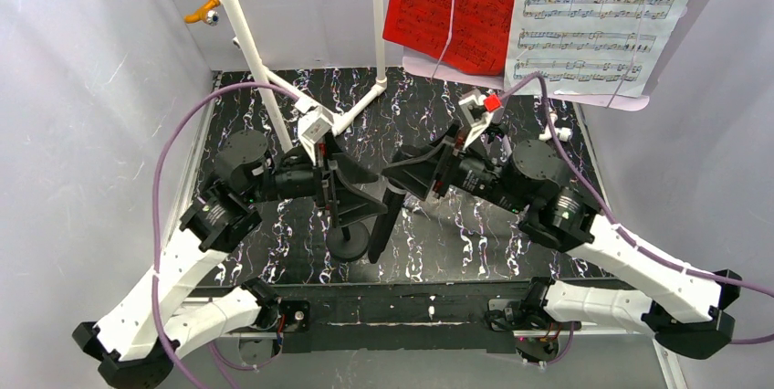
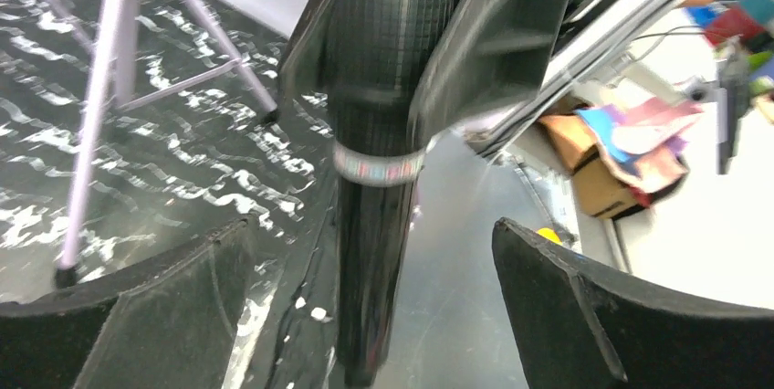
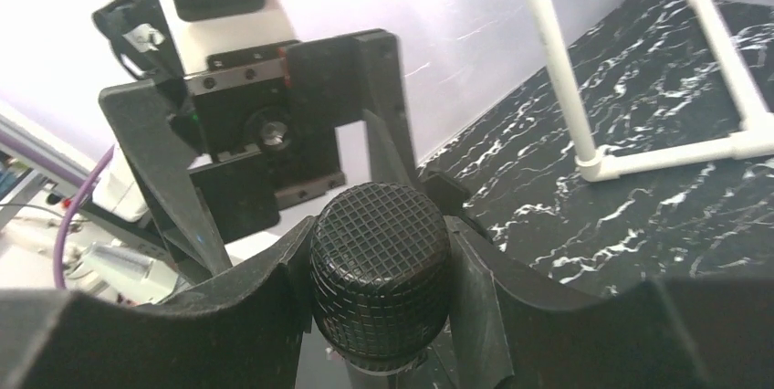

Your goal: Set up the instrument practice props

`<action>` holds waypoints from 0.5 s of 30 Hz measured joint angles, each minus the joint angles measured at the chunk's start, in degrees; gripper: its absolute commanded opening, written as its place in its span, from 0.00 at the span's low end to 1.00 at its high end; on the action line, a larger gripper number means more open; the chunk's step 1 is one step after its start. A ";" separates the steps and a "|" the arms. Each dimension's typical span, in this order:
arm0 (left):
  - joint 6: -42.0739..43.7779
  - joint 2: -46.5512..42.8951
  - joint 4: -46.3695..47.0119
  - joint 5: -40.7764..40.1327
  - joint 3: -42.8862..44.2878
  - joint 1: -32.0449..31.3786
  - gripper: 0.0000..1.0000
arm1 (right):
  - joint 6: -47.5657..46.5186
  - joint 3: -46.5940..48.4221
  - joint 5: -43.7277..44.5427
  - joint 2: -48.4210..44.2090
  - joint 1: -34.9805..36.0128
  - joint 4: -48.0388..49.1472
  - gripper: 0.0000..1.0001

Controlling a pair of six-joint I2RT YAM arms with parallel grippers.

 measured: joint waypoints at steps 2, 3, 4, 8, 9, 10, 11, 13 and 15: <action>2.47 -1.44 -5.88 -2.47 1.84 0.00 0.98 | -0.63 -0.76 1.33 -1.64 0.00 -0.55 0.01; 4.28 -2.62 -9.79 -4.52 3.10 0.00 0.98 | -1.09 -1.18 2.14 -2.73 0.00 -0.92 0.01; 6.03 -4.13 -13.09 -6.99 4.20 0.00 0.98 | -1.49 -1.46 2.99 -3.82 0.00 -1.40 0.01; 11.56 -12.96 -23.17 -19.21 6.27 0.00 0.98 | -2.99 -1.81 5.44 -6.93 0.00 -2.47 0.01; 12.92 -15.91 -25.46 -23.06 6.29 0.00 0.98 | -3.39 -1.81 5.97 -7.39 0.00 -2.78 0.01; 13.86 -18.23 -27.06 -26.08 6.32 0.00 0.98 | -3.78 -1.81 6.34 -7.63 0.00 -2.99 0.01; 14.75 -20.39 -28.59 -29.57 6.32 0.00 0.98 | -4.15 -1.81 6.60 -7.74 0.00 -3.13 0.01; 16.52 -23.28 -30.82 -35.41 5.95 0.00 0.98 | -4.63 -1.86 7.06 -7.67 0.00 -3.43 0.01; 18.34 -24.17 -31.56 -39.21 4.33 0.00 0.98 | -4.98 -2.08 7.21 -7.41 0.00 -3.54 0.01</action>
